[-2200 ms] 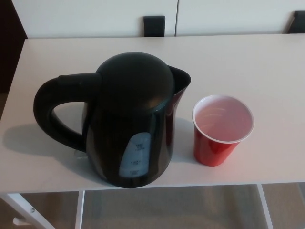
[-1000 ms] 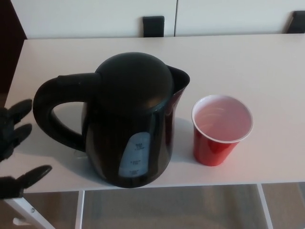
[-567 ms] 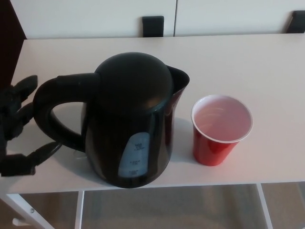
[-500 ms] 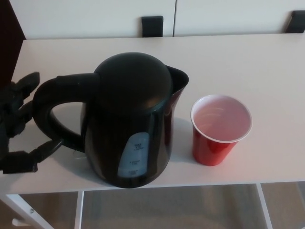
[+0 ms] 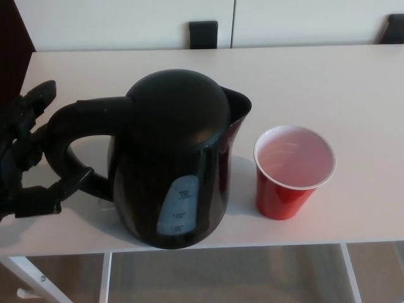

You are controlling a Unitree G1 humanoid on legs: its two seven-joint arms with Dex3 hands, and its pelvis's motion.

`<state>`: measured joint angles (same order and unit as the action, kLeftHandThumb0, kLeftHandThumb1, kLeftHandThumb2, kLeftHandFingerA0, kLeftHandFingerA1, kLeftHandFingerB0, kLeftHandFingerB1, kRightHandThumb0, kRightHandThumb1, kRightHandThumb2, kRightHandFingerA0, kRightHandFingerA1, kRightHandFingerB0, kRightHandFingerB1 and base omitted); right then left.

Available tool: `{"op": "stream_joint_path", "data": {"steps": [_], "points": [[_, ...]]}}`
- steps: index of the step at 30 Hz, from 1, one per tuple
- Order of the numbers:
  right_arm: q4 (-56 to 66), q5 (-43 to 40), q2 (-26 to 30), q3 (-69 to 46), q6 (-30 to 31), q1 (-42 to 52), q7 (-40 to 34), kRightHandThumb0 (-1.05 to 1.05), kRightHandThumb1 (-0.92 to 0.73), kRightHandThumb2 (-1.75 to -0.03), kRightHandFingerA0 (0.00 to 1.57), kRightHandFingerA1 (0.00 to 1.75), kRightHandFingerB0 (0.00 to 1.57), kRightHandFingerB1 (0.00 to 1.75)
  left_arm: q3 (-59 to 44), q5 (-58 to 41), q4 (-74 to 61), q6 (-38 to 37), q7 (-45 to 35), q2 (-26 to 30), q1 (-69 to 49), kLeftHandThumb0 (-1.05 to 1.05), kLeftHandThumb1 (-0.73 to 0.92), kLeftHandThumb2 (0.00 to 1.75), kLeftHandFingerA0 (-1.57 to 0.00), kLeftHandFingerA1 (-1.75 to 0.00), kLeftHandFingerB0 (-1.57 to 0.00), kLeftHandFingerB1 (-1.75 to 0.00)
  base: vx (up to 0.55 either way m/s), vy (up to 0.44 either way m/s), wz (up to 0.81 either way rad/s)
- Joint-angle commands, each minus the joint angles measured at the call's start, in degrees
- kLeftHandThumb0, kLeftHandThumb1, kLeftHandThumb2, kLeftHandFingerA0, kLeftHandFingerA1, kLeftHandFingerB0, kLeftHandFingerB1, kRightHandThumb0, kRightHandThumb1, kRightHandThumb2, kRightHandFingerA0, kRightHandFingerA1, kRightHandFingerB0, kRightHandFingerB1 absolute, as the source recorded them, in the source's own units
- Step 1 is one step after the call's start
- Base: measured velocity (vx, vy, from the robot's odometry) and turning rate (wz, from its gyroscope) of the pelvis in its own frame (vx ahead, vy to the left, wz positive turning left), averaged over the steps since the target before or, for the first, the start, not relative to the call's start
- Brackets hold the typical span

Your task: The robot walk towards a table in front and uses its left hand to pick up the pot from the base and pour water to the cup on the right hand side

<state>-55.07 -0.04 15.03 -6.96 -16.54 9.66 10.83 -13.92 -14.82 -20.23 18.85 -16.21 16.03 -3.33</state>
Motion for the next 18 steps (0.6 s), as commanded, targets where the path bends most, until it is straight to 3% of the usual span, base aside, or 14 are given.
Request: {"op": "stream_joint_path", "data": {"steps": [1, 2, 18], "points": [[0.05, -0.17, 0.77, -0.31, -0.39, 0.12, -0.10, -0.38, -0.67, -0.60, 0.70, 0.59, 0.49, 0.44, -0.17, -0.41, -0.92, 2.10, 1.40, 0.02, 0.16, -0.58, 0.40, 0.67, -0.11, -0.39, -0.06, -0.26, 0.00, 0.000, 0.00], [0.27, 0.10, 0.92, -0.09, 0.04, -0.10, -0.16, -0.37, -0.68, -0.60, 0.69, 0.60, 0.47, 0.44, -0.11, -0.33, -0.79, 2.26, 1.70, -0.09, 0.48, -0.29, 0.30, 0.86, 0.00, -0.48, 0.00, -0.48, 0.00, 0.000, 0.00], [1.48, 0.66, 0.84, 0.35, 1.34, -0.02, -1.27, -0.39, -0.66, -0.59, 0.73, 0.56, 0.51, 0.44, 1.52, 2.79, 4.97, -0.35, 1.09, 2.25, 3.41, -0.29, 0.31, 0.86, -0.01, -0.48, 0.00, -0.47, 0.00, 0.000, 0.00]]}}
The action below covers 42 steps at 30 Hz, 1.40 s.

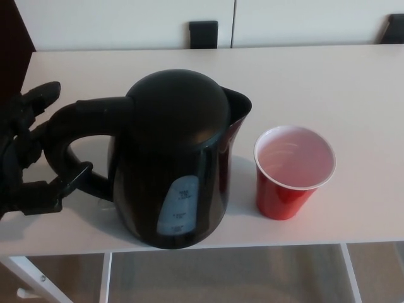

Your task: The robot walk towards a table in front and uses its left hand to pick up the pot from the base and pour water to the cup on the right hand side

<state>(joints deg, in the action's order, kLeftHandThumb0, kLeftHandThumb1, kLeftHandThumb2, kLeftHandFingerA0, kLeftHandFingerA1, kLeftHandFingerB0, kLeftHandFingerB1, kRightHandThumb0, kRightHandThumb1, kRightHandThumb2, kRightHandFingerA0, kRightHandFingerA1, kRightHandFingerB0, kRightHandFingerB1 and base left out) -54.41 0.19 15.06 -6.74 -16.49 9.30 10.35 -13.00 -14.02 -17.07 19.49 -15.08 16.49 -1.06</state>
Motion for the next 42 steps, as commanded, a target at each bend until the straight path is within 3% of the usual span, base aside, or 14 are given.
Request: {"op": "stream_joint_path", "data": {"steps": [1, 6, 7, 31, 32, 37, 38, 39, 40, 41, 42], "points": [[1.34, 0.53, 0.78, 0.21, 1.91, 0.23, -1.02, -0.39, -0.65, -0.58, 0.71, 0.55, 0.50, 0.44, 0.73, 2.07, 2.10, -0.96, 0.00, 1.93, 1.50, -0.53, 0.42, 0.65, -0.16, -0.38, -0.11, -0.34, 0.00, 0.000, 0.00], [2.84, 0.43, 0.60, 0.31, 2.42, 0.39, -1.19, -0.37, -0.66, -0.59, 0.71, 0.59, 0.51, 0.46, 1.43, 2.69, 3.14, -1.32, 0.17, 2.59, 2.48, -0.55, 0.41, 0.66, -0.18, -0.39, -0.13, -0.34, 0.00, 0.000, 0.00], [2.76, 0.31, 0.65, 0.26, 2.07, 0.44, -0.94, -0.37, -0.66, -0.58, 0.72, 0.59, 0.52, 0.47, 1.59, 2.77, 3.21, -1.18, 0.30, 2.54, 2.58, -0.27, 0.27, 0.85, -0.07, -0.50, -0.06, -0.49, 0.00, 0.000, 0.00], [6.53, 0.38, 0.90, 0.78, 5.20, 0.95, -0.65, -0.38, -0.66, -0.59, 0.71, 0.55, 0.50, 0.44, 6.08, 5.46, 3.90, -1.33, 0.30, 1.63, 5.03, -0.27, 0.28, 0.86, -0.08, -0.50, -0.07, -0.50, 0.00, 0.000, 0.00], [6.64, 0.40, 0.97, 0.85, 5.32, 0.98, -0.55, -0.39, -0.66, -0.59, 0.71, 0.54, 0.49, 0.44, 6.56, 5.87, 3.96, -1.42, 0.47, 1.51, 5.06, -0.56, 0.42, 0.67, -0.21, -0.40, -0.14, -0.35, 0.00, 0.000, 0.00], [6.71, -0.21, 1.03, 0.64, 5.64, 0.85, 0.01, -0.37, -0.67, -0.58, 0.68, 0.53, 0.48, 0.44, 7.42, 6.48, 4.04, -1.45, 0.63, 1.36, 5.17, -0.56, 0.44, 0.69, -0.23, -0.40, -0.15, -0.35, 0.00, 0.000, 0.00], [6.41, -0.30, 0.90, 0.49, 5.97, 0.58, -0.28, -0.38, -0.65, -0.59, 0.70, 0.54, 0.50, 0.44, 7.70, 6.86, 4.01, -1.35, 1.43, 0.90, 5.25, -0.42, 0.62, 0.59, -0.50, -0.39, -0.23, -0.29, 0.00, 0.000, 0.00], [6.28, -0.33, 0.84, 0.44, 6.12, 0.47, -0.41, -0.38, -0.65, -0.59, 0.70, 0.54, 0.50, 0.44, 7.80, 7.01, 3.99, -1.32, 1.78, 0.71, 5.28, -0.42, 0.62, 0.59, -0.50, -0.39, -0.23, -0.29, 0.00, 0.000, 0.00], [6.23, -0.12, 0.90, 0.56, 5.81, 0.50, -0.50, -0.37, -0.66, -0.59, 0.72, 0.54, 0.51, 0.45, 8.03, 7.72, 4.60, -1.89, 2.34, 0.59, 5.57, -0.28, 0.80, 0.66, -0.97, -0.49, -0.34, -0.33, 0.00, 0.000, 0.00], [6.17, 0.15, 0.97, 0.73, 5.42, 0.53, -0.63, -0.37, -0.66, -0.59, 0.72, 0.54, 0.51, 0.45, 8.32, 8.62, 5.37, -2.62, 3.05, 0.44, 5.93, -0.28, 0.80, 0.66, -0.97, -0.49, -0.34, -0.33, 0.00, 0.000, 0.00], [6.49, 0.36, 1.01, 0.90, 5.26, 0.82, -0.65, -0.38, -0.66, -0.59, 0.72, 0.55, 0.50, 0.45, 8.19, 8.88, 6.47, -3.80, 3.46, 0.06, 6.13, -0.25, 0.84, 0.66, -1.19, -0.70, -0.44, -0.35, 0.00, 0.000, 0.00]]}}
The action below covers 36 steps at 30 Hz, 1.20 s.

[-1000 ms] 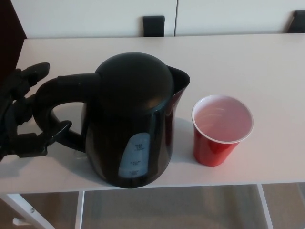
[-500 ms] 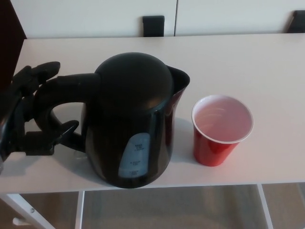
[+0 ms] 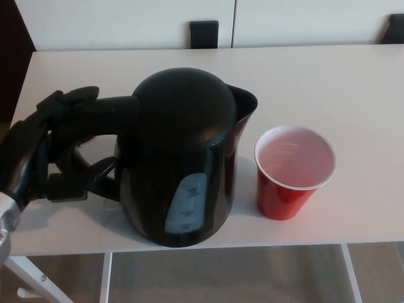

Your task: The robot walk towards a table in front and uses its left hand to pick up the pot from the base and pour water to the cup on the right hand side

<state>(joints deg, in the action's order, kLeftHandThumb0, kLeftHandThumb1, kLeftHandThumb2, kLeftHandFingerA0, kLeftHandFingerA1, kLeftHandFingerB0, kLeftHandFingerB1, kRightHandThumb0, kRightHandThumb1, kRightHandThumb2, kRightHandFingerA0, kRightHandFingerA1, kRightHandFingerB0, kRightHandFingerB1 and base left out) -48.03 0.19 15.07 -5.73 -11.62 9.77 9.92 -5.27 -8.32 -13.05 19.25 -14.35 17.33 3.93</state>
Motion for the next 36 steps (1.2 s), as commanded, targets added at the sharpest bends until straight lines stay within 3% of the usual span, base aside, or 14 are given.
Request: {"op": "stream_joint_path", "data": {"steps": [1, 4, 5, 6, 7, 8, 15, 17, 29, 32, 36], "points": [[0.12, 0.33, 1.02, -0.08, 0.44, 0.37, -0.14, -0.39, -0.65, -0.59, 0.73, 0.55, 0.50, 0.44, 0.24, 3.03, 4.10, -5.36, 2.59, -1.17, 1.50, -0.27, 0.83, 0.64, -1.21, -1.22, -0.68, -0.42, 0.00, 0.000, 0.00], [-0.01, 0.29, 1.13, -0.05, 0.68, 0.16, 0.03, -0.38, -0.66, -0.59, 0.72, 0.54, 0.50, 0.44, -0.16, 2.56, 6.90, -8.46, 1.87, -1.74, 2.18, -0.26, 0.81, 0.64, -1.18, -1.25, -0.81, -0.47, 0.00, 0.000, 0.00], [0.08, 0.20, 1.10, -0.10, 0.62, 0.15, 0.08, -0.39, -0.66, -0.59, 0.72, 0.55, 0.49, 0.44, -0.18, 2.48, 7.70, -8.96, 1.76, -1.93, 2.47, -0.18, 0.82, 0.64, -1.10, -1.25, -0.92, -0.75, 0.00, 0.000, 0.00], [0.19, 0.08, 1.04, -0.17, 0.52, 0.16, 0.14, -0.39, -0.66, -0.59, 0.72, 0.55, 0.49, 0.44, -0.16, 2.37, 8.53, -9.40, 1.69, -2.12, 2.78, -0.18, 0.82, 0.64, -1.10, -1.25, -0.92, -0.75, 0.00, 0.000, 0.00], [0.41, 0.15, 1.06, -0.14, 0.62, 0.19, 0.00, -0.39, -0.66, -0.59, 0.73, 0.54, 0.51, 0.44, 0.17, 2.49, 8.72, -9.52, 1.29, -1.90, 2.71, -0.13, 0.83, 0.67, -1.06, -1.26, -0.84, -0.99, 0.00, 0.000, 0.00], [0.52, 0.17, 1.06, -0.13, 0.66, 0.22, -0.05, -0.39, -0.66, -0.59, 0.73, 0.54, 0.51, 0.44, 0.39, 2.63, 8.77, -9.47, 1.24, -1.86, 2.66, -0.11, 0.81, 0.68, -1.05, -1.25, -0.83, -1.02, 0.00, 0.000, 0.00], [0.22, 0.28, 1.29, -0.02, 0.14, -0.40, 0.19, -0.40, -0.67, -0.59, 0.72, 0.54, 0.50, 0.45, 0.73, 1.03, 8.54, -8.89, 0.23, -2.29, 2.41, -0.12, 0.79, 0.71, -1.05, -1.35, -0.79, -1.06, 0.00, 0.000, 0.00], [0.35, 0.30, 1.43, 0.02, 0.30, -0.51, 0.28, -0.39, -0.67, -0.59, 0.72, 0.52, 0.50, 0.44, 1.12, 1.80, 8.40, -9.24, 0.24, -1.93, 2.14, -0.14, 0.78, 0.75, -0.98, -1.40, -0.79, -1.05, 0.00, 0.000, 0.00], [1.07, -0.17, 1.58, -0.18, 0.97, -0.96, 1.01, -0.39, -0.68, -0.59, 0.72, 0.55, 0.50, 0.46, -1.00, -2.15, 6.38, -5.77, 1.13, -4.12, 3.70, -0.14, 0.76, 0.72, -0.99, -1.39, -0.85, -1.05, 0.00, 0.000, 0.00], [1.37, 0.02, 1.59, -0.01, 1.40, -1.15, 1.00, -0.39, -0.68, -0.59, 0.73, 0.55, 0.50, 0.46, -2.27, -2.48, 5.87, -5.88, 1.90, -4.93, 5.18, -0.16, 0.82, 0.64, -0.96, -1.45, -0.83, -1.09, 0.00, 0.000, 0.00], [1.25, 0.14, 1.91, 0.10, 1.07, -1.35, 1.33, -0.39, -0.68, -0.60, 0.73, 0.55, 0.49, 0.45, -4.56, -4.05, 5.73, -4.61, 2.05, -5.40, 10.00, -0.15, 0.81, 0.71, -0.94, -1.51, -0.79, -1.11, 0.00, 0.000, 0.00]]}}
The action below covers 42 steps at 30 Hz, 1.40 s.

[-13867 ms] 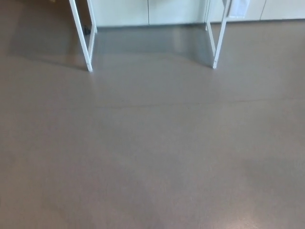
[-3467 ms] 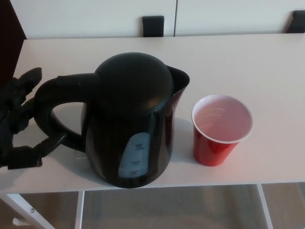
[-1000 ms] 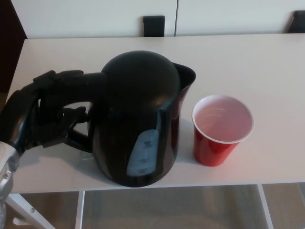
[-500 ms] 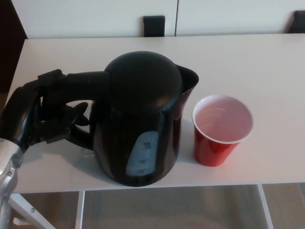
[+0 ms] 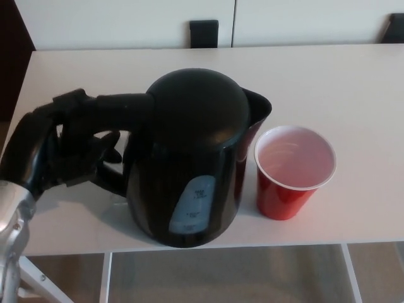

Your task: The robot walk towards a table in front and uses its left hand to pick up the pot from the base and pour water to the cup on the right hand side

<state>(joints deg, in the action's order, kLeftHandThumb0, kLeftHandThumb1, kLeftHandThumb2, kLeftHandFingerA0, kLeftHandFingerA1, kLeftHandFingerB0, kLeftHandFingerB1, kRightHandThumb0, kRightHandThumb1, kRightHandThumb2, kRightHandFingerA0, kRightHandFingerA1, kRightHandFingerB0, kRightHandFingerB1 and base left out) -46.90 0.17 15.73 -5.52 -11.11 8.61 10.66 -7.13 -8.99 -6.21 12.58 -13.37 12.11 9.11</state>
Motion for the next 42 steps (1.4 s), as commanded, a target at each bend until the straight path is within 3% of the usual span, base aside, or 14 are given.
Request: {"op": "stream_joint_path", "data": {"steps": [1, 8, 27, 35, 36, 42], "points": [[0.03, 0.09, 1.26, -0.15, 0.58, -0.26, 0.63, -0.39, -0.68, -0.60, 0.73, 0.55, 0.49, 0.45, -2.84, -3.42, -1.10, 2.07, 1.02, -0.19, 5.21, -0.15, 0.81, 0.71, -0.94, -1.51, -0.79, -1.11, 0.00, 0.000, 0.00], [-0.15, 0.10, 1.53, -0.06, 0.60, -0.60, 0.90, -0.39, -0.68, -0.60, 0.75, 0.56, 0.50, 0.46, -4.17, -4.05, -2.11, 7.02, 1.22, 0.68, 10.87, -0.15, 0.82, 0.69, -0.95, -1.53, -0.77, -1.13, 0.00, 0.000, 0.00], [0.18, 0.02, 2.01, 0.01, 1.73, -2.27, 2.03, -0.39, -0.69, -0.59, 0.70, 0.55, 0.48, 0.46, 0.65, 2.42, -2.99, 8.11, 3.29, 1.89, 19.56, -0.11, 0.78, 0.73, -1.03, -1.41, -0.80, -1.10, 0.00, 0.000, 0.00], [1.58, 0.15, 2.21, 0.20, 2.84, -2.45, 2.52, -0.39, -0.69, -0.60, 0.70, 0.54, 0.49, 0.45, 7.32, 12.59, -2.90, 2.99, 4.32, 6.34, 22.19, -0.15, 0.78, 0.73, -1.04, -1.40, -0.79, -1.08, 0.00, 0.000, 0.00], [1.21, 0.29, 2.25, 0.22, 2.74, -2.70, 2.40, -0.40, -0.69, -0.59, 0.71, 0.55, 0.48, 0.46, 8.43, 13.75, -3.28, 3.28, 4.39, 6.91, 22.72, -0.12, 0.80, 0.69, -0.97, -1.42, -0.76, -1.08, 0.00, 0.000, 0.00], [0.50, 0.65, 2.58, 0.34, 2.56, -3.52, 2.24, -0.40, -0.68, -0.59, 0.71, 0.56, 0.49, 0.46, 12.76, 18.50, -2.90, 0.28, 4.83, 8.37, 25.56, -0.10, 0.77, 0.71, -1.03, -1.44, -0.80, -1.08, 0.00, 0.000, 0.00]]}}
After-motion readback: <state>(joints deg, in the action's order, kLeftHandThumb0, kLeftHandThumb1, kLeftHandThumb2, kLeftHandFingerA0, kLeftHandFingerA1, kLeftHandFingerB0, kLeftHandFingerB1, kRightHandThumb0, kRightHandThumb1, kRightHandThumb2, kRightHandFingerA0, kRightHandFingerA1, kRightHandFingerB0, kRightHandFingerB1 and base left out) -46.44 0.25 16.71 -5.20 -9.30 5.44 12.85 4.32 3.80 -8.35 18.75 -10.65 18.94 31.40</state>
